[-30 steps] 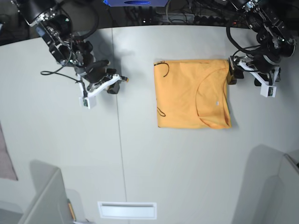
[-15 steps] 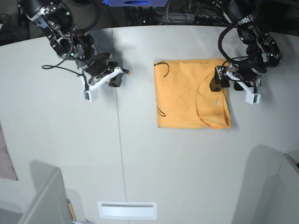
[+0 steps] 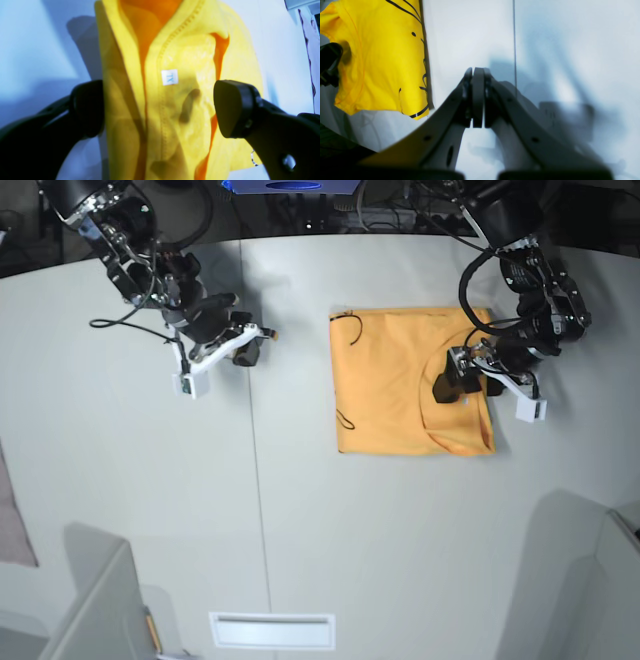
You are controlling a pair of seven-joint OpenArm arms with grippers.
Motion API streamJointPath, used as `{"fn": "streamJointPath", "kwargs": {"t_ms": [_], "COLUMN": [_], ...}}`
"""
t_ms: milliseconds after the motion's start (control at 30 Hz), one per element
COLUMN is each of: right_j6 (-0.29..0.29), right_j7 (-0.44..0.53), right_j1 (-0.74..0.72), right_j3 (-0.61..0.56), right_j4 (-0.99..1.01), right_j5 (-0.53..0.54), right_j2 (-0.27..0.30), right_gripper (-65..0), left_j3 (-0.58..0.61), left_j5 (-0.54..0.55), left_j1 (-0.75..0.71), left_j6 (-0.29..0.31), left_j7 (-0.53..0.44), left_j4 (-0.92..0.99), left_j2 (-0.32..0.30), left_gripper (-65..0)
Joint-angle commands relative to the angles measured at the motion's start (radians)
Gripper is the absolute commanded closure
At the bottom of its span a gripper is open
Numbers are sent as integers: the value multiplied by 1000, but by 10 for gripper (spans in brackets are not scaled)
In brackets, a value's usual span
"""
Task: Fold the T-shirt properly
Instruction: 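Grasp the collar edge of the folded shirt with the left gripper, then fold the collar edge over the bundle with the left gripper and release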
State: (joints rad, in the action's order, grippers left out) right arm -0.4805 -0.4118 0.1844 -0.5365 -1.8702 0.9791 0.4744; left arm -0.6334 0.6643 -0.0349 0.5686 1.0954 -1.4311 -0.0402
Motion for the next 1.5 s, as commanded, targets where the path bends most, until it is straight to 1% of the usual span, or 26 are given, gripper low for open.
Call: {"fn": "streamJointPath", "kwargs": {"t_ms": [0,33,67,167,233,333,400,500,533,633,733,833,900,967,1033,1100,1233,1300,1400,1467], "right_j6": [10,10,10,10,10,10,10,10,10,9,9,9,9,6,6,6,6,6,6,6], "right_j7": [18,18,18,21,21,17,15,15,15,17,15,15,15,15,15,15,15,15,15,15], "right_j1": [-7,-7,0,27,65,126,169,235,254,309,346,372,389,404,421,441,467,478,481,481], "right_j3": [9,11,14,34,75,163,217,298,323,395,471,547,582,611,645,688,729,734,734,734], "right_j4": [-19,-19,-19,-18,-18,-18,-18,-18,-18,-18,-16,-13,-13,-13,-13,-13,-16,-15,-15,-12], "right_j5": [-2,-2,-2,-2,-2,-2,-2,-2,-2,-2,-2,-2,-2,-2,-2,-2,-2,-2,-2,-2], "right_j2": [10,10,10,10,10,10,10,7,4,-3,-35,-56,-64,-79,-99,-121,-159,-170,-182,-185], "right_gripper": [0,0,0,0,0,0,0,0,0,0,0,0,0,0,0,0,0,0,0,0], "left_j3": [34,54,71,106,148,228,297,438,485,643,786,901,979,1070,1171,1254,1314,1328,1358,1386], "left_j5": [-48,-48,-48,-48,-48,-48,-48,-48,-48,-48,-48,-53,-102,-185,-260,-367,-578,-648,-726,-760], "left_j1": [-7,-9,-9,-23,-27,-29,-29,-18,-15,20,57,103,137,168,198,232,261,267,267,269], "left_j6": [-42,-58,-78,-121,-138,-147,-175,-233,-241,-246,-246,-246,-243,-235,-172,-83,55,130,130,130], "left_j7": [52,52,52,52,53,53,53,53,53,53,53,53,53,53,53,52,47,-5,-83,-102], "left_j4": [5,5,5,5,3,0,-3,-4,-4,-24,-53,-96,-129,-161,-184,-195,-196,-198,-184,-156], "left_j2": [-3,-3,-5,-31,-53,-106,-151,-224,-252,-333,-404,-447,-459,-473,-482,-491,-479,-441,-410,-379], "left_gripper": [-634,-578,-507,-304,-169,0,0,0,0,0,0,0,0,0,0,0,0,0,0,0]}}
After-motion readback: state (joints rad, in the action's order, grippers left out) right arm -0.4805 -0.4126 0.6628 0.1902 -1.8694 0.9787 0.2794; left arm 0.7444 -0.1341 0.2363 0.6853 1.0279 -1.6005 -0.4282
